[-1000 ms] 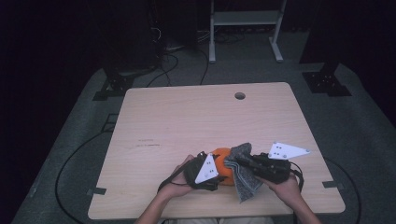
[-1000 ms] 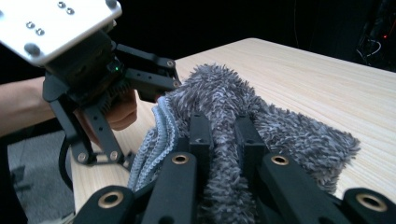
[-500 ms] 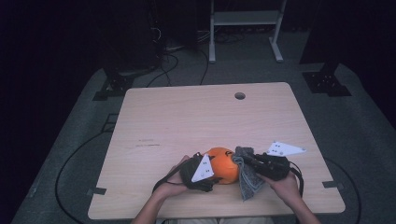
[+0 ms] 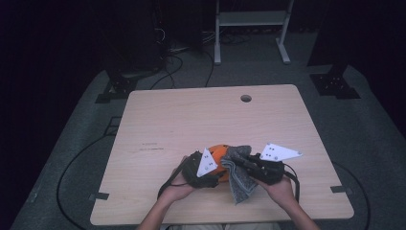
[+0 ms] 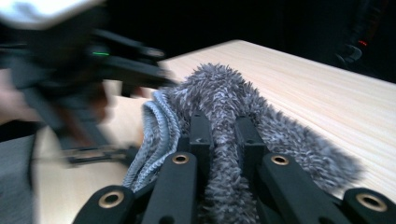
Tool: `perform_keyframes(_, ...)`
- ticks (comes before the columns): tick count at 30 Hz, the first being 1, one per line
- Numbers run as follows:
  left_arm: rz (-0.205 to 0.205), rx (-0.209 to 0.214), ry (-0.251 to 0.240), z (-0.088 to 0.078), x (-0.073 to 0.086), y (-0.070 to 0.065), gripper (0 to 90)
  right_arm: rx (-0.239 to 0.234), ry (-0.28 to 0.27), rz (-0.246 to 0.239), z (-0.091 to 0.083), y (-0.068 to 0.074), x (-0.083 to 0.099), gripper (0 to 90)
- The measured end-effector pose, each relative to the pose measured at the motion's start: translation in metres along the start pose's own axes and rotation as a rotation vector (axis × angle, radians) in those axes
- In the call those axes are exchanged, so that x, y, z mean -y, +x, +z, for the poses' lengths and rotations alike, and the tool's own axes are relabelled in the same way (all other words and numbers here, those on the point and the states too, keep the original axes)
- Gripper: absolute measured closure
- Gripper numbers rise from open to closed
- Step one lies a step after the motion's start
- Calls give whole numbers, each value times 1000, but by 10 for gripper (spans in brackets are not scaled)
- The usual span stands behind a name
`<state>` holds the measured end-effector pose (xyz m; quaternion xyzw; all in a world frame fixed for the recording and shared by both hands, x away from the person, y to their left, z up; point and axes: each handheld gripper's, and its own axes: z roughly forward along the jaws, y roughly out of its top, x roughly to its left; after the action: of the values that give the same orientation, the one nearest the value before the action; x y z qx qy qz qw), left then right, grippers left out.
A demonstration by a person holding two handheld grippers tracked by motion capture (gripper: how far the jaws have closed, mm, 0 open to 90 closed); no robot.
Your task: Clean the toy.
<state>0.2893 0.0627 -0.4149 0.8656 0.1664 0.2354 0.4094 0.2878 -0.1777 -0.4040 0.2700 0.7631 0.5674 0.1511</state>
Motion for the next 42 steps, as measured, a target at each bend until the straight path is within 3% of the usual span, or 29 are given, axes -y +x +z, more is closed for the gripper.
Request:
perform_keyframes(1,-1,17,3,2,1,-3,343,31,8,12,1,-5,2,802)
perform_keyframes(3,15,35,24,4,1,-8,333,31,32,65,2,-14,8,800)
perform_keyframes(6,40,74,39,5,-1,-9,274,67,55,60,2,-17,14,800)
perform_keyframes(7,36,105,38,3,-1,-6,256,71,57,59,1,-18,14,800)
perform_keyframes(9,-9,203,-3,-3,2,4,231,78,75,41,1,-18,16,800)
perform_keyframes(10,-9,203,-3,-3,2,4,218,78,75,41,1,-18,16,800)
perform_keyframes(11,-47,235,-32,-9,4,13,208,72,88,46,0,-19,20,799)
perform_keyframes(13,-61,185,-29,-8,5,18,181,69,89,53,-2,-21,22,799)
perform_keyframes(16,-81,191,-8,-4,7,19,200,70,94,52,-3,-23,23,799)
perform_keyframes(20,-48,223,21,-1,7,11,239,79,98,57,-3,-26,24,798)
perform_keyframes(22,-48,275,46,-3,4,8,257,102,105,62,-3,-28,26,796)
perform_keyframes(24,-48,290,51,-4,3,7,268,102,108,67,-3,-29,27,795)
perform_keyframes(27,-32,368,65,-6,2,4,268,98,119,70,-4,-31,29,796)
perform_keyframes(28,-32,368,65,-6,2,4,268,98,119,70,-4,-31,29,796)
perform_keyframes(29,-24,393,57,-9,2,6,268,87,121,63,-5,-31,30,797)
perform_keyframes(32,3,397,36,-11,0,9,259,60,123,53,-9,-31,33,797)
perform_keyframes(33,9,376,-5,-13,-3,13,227,53,123,52,-11,-31,34,797)
perform_keyframes(34,9,376,-5,-13,-3,13,174,53,123,52,-11,-31,34,797)
perform_keyframes(37,-41,347,-60,-7,-9,21,140,3,109,32,-13,-30,37,796)
perform_keyframes(40,-56,351,-34,4,-14,29,120,-22,100,16,-14,-28,37,796)
perform_keyframes(42,-86,361,43,19,-17,36,106,-44,100,13,-16,-28,38,795)
